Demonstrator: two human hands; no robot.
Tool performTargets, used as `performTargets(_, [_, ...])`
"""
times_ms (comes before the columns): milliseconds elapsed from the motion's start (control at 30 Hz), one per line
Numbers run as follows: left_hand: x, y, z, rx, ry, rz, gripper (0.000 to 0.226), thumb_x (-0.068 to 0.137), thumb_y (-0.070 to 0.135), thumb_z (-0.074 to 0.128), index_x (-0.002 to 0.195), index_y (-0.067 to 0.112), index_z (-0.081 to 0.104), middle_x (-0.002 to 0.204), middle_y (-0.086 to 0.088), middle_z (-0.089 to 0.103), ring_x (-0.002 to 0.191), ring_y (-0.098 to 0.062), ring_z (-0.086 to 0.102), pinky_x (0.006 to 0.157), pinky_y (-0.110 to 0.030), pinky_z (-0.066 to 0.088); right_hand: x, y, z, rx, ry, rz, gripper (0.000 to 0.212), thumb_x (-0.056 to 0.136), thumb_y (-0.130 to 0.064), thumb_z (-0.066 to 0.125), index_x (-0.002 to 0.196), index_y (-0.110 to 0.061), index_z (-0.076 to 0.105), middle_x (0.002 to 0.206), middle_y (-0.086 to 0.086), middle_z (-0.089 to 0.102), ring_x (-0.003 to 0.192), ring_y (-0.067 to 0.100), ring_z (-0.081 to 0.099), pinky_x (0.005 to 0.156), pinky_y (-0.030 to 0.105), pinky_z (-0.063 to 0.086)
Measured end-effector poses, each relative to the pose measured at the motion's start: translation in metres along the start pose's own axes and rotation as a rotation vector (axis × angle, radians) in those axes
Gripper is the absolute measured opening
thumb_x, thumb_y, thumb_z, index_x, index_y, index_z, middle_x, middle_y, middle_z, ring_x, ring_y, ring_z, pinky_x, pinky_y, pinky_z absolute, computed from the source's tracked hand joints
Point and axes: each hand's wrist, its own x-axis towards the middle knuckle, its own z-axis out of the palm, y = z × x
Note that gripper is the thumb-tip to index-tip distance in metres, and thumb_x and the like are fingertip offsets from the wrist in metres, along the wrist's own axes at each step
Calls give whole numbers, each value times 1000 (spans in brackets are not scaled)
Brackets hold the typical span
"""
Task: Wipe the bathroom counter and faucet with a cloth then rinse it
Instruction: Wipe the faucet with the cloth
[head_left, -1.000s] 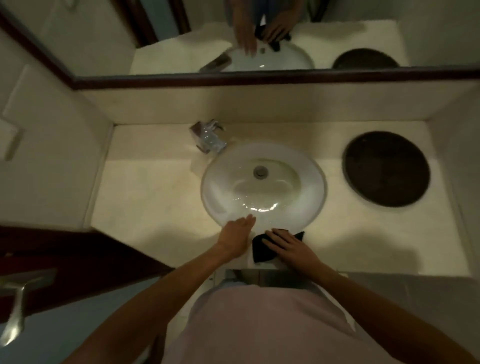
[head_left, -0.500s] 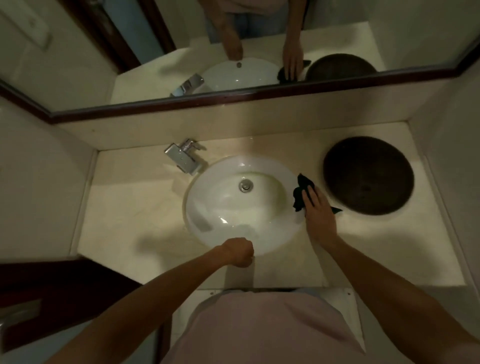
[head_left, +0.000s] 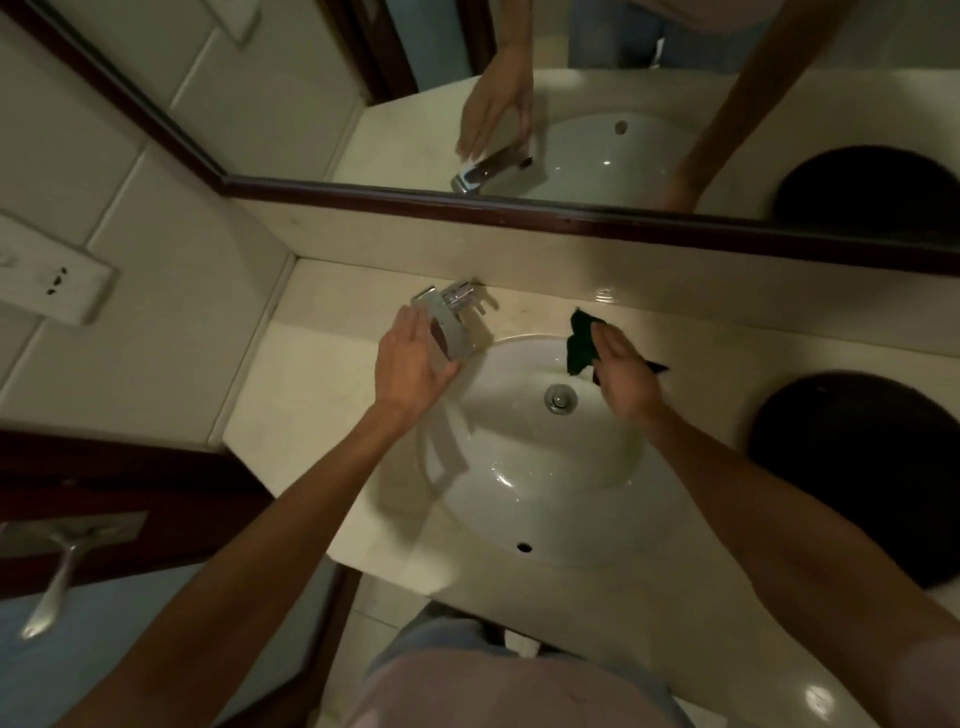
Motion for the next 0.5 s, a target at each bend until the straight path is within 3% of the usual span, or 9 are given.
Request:
performTargets(100, [5,-7,3,-46,-96,25,79,82,60,65,141,8,51,143,-12,55,128,-25,56,106,-31,46,42,-35,10,10,-12,-49,63,103,-8,47,160,-7,21,168,8,20,155,26,16,126,32,9])
performTargets(233, [8,-8,1,-26,-88,39,78,81,57,69,141,10,52,144,-10,54,126,-23,58,106,-31,46,82,-91,25,38,-51,-88,73,96,0,55,160,-9,22,168,10,20,155,27,18,126,33,12])
performTargets(333, [15,-9,-6,4,-117,76,74,81,59,68,135,10,56,136,-10,61,108,-27,66,91,-35,54,111,-134,27,93,-91,-180,69,95,-11,57,159,-15,31,162,11,35,147,31,35,120,38,32])
performTargets(400, [19,-9,-9,61,-146,95,65,81,63,64,123,13,60,122,-8,66,92,-27,69,78,-35,54,123,-150,26,149,-143,-261,62,95,-21,59,154,-25,38,152,10,50,131,33,54,105,41,49])
performTargets(500, [28,-9,-14,128,-187,102,55,81,67,59,102,17,65,101,-5,68,79,-25,68,69,-33,49,120,-145,25,176,-163,-243,50,93,-19,60,142,-30,52,135,4,64,112,28,65,93,37,54])
